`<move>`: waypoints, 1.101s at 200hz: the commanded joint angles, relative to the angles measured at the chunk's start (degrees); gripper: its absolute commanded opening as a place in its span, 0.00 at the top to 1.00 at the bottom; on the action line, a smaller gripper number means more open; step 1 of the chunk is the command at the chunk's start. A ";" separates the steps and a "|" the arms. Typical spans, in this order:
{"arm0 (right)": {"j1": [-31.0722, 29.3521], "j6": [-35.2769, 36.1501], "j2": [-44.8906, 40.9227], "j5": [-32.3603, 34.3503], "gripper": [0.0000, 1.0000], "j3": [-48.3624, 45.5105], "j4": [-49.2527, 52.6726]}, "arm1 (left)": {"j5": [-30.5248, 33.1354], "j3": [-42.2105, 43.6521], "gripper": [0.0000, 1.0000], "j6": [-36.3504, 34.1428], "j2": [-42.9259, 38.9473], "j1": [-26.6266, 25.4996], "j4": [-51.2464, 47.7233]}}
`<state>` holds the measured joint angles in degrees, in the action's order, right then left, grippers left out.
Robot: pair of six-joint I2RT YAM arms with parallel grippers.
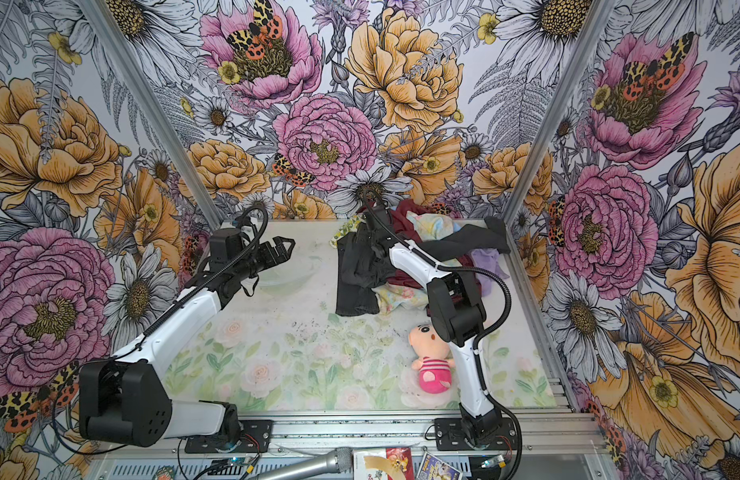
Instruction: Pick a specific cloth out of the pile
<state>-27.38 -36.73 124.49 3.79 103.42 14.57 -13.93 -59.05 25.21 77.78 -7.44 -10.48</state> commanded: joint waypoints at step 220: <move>-0.22 -0.80 11.47 7.55 0.48 11.65 0.23 | -1.33 -0.63 0.03 0.41 1.05 -0.77 1.12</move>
<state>-27.40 -37.01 133.58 8.01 111.42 14.79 -14.68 -59.05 25.61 77.91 -7.75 -10.46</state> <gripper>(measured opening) 0.563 0.974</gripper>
